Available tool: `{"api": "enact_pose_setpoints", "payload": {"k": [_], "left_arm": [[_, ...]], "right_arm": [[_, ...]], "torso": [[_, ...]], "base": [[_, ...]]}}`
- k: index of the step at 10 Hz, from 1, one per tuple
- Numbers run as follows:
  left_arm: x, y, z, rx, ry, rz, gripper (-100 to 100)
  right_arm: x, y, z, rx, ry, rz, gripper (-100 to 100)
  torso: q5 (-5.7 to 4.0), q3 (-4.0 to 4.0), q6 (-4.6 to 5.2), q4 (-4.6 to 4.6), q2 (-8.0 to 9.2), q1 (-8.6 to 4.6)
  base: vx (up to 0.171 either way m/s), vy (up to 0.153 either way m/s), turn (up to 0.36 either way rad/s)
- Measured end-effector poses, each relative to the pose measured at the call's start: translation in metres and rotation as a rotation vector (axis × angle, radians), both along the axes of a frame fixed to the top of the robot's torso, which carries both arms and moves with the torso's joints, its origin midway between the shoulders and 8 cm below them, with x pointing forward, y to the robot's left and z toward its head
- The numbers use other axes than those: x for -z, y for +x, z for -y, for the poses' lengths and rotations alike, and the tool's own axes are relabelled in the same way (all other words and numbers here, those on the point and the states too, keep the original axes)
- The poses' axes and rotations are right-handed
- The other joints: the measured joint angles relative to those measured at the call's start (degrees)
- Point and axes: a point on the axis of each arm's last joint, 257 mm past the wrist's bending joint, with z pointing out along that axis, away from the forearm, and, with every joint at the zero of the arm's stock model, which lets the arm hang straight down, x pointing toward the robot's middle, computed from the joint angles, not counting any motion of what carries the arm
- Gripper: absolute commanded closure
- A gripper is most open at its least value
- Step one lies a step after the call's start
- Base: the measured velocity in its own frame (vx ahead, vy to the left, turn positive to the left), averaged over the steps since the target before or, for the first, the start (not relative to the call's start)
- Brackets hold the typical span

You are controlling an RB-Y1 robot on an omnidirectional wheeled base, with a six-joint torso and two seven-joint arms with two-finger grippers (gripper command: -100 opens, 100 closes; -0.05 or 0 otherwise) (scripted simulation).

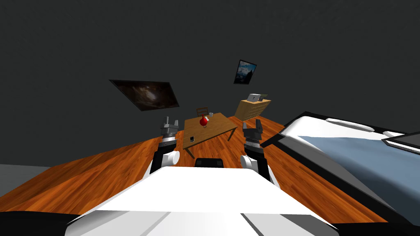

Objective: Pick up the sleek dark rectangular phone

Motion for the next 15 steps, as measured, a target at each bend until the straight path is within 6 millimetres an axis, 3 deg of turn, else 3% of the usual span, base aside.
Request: {"api": "enact_pose_setpoints", "payload": {"k": [4,10,15], "left_arm": [[0.023,0.011,-0.006,0.044,0.019,-0.081,-100],[0.088,0.028,-0.044,0.062,-0.097,-0.263,-100],[0.157,0.031,-0.082,0.042,-0.283,-0.430,-100]], "right_arm": [[0.000,0.000,0.000,0.000,0.000,0.000,0],[0.000,0.000,0.000,0.000,0.000,0.000,0],[0.000,0.000,0.000,0.000,0.000,0.000,0]], "torso": [[0.00,0.05,0.00,0.02,0.09,-0.03],[-0.01,0.09,0.00,0.03,0.16,-0.05],[-0.01,0.11,0.00,0.04,0.20,-0.05]], "base": [[-0.024,-0.013,-0.014],[-0.044,-0.015,-0.018],[-0.051,-0.013,-0.015]]}}
